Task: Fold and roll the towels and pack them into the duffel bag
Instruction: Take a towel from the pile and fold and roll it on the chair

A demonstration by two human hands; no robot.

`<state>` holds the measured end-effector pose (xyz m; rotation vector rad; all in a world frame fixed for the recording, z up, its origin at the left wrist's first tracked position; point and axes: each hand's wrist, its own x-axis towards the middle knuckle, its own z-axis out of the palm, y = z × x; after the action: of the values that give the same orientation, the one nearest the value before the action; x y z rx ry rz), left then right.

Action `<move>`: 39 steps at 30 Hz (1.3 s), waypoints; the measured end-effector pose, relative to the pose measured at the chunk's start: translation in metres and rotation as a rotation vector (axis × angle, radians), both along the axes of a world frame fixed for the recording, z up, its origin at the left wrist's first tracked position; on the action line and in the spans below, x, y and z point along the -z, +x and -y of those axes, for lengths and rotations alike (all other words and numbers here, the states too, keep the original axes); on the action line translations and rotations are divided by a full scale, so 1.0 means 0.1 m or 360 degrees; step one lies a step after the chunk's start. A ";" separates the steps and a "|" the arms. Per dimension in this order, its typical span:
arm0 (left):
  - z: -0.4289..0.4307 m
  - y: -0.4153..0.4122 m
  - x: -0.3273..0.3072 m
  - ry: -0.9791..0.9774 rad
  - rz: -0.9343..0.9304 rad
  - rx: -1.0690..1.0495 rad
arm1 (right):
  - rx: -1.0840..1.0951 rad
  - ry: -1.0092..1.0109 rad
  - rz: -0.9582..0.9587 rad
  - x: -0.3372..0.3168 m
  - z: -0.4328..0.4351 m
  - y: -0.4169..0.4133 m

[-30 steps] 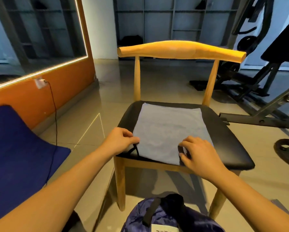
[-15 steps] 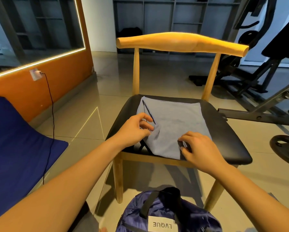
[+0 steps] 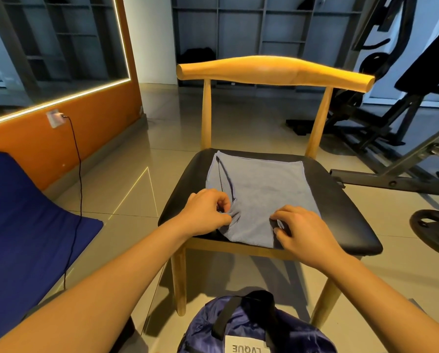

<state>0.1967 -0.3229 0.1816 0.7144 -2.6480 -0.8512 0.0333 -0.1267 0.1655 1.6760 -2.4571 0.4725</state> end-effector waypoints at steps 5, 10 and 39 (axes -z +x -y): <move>0.09 0.11 -0.14 0.0293 -0.0236 -0.0127 | -0.0007 0.0012 -0.0003 0.02 -0.01 -0.03; 0.28 0.45 -0.25 0.0512 -0.0146 -0.0168 | -0.0013 0.0022 -0.0011 0.04 -0.01 -0.06; 0.17 0.62 0.04 -0.0515 -0.0168 -0.0057 | 0.0154 -0.0090 -0.0437 0.19 -0.78 -0.20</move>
<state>0.2586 -0.3395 0.1774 0.6126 -2.5815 -0.4217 0.0129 -0.0483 0.1462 1.4814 -2.2900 0.2756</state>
